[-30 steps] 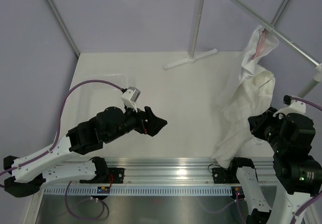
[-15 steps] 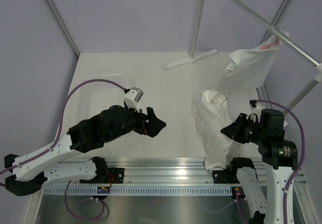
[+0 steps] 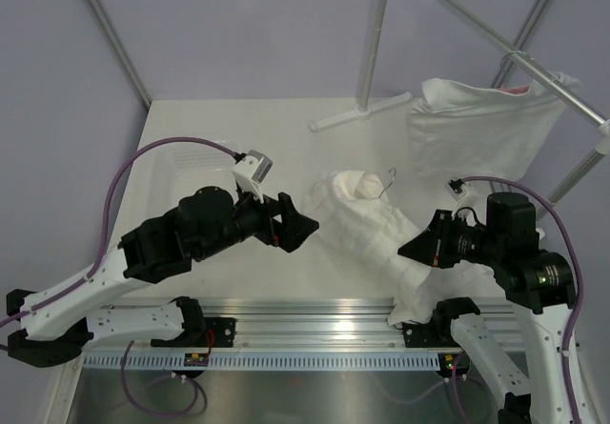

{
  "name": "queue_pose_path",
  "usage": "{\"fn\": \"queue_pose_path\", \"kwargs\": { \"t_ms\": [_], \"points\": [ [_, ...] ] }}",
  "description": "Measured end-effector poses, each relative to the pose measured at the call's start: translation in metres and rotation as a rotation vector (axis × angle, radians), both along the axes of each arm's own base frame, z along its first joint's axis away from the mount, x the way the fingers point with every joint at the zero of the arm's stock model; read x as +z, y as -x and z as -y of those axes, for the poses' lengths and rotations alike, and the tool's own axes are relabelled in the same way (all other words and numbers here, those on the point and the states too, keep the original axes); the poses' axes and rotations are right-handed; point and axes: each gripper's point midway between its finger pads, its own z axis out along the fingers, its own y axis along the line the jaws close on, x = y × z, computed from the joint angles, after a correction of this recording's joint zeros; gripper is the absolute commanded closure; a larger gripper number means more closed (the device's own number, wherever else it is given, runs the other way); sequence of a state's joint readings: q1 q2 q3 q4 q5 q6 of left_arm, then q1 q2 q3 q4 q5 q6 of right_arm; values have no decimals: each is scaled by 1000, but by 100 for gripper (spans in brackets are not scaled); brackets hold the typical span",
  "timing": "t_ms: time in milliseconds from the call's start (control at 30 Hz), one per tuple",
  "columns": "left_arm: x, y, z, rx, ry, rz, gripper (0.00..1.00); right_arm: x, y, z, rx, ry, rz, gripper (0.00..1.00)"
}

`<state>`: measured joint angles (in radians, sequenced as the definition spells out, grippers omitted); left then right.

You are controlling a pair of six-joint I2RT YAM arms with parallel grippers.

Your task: Remove the skirt from the hanger

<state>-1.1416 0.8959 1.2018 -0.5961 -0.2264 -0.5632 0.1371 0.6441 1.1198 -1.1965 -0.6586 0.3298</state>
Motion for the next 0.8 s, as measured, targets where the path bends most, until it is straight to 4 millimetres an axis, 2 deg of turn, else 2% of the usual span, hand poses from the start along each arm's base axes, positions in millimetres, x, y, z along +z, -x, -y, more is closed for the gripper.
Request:
{"fn": "queue_pose_path", "kwargs": {
  "t_ms": [167, 333, 433, 633, 800],
  "points": [
    [4, -2, 12, -24, -18, 0, 1, 15, 7, -15, 128, -24, 33, 100],
    [25, -11, 23, -5, -17, 6, 9, 9, 8, -26, 206, -21, 20, 100],
    [33, -20, 36, 10, -34, 7, 11, 4, 8, -31, 231, -29, 13, 100],
    [15, -25, 54, -11, -99, 0, 15, 12, 9, -40, 261, -61, 37, 100],
    [16, -24, 63, -43, -87, 10, 15, 15, 10, -45, 283, -72, 53, 100]
  ]
}}
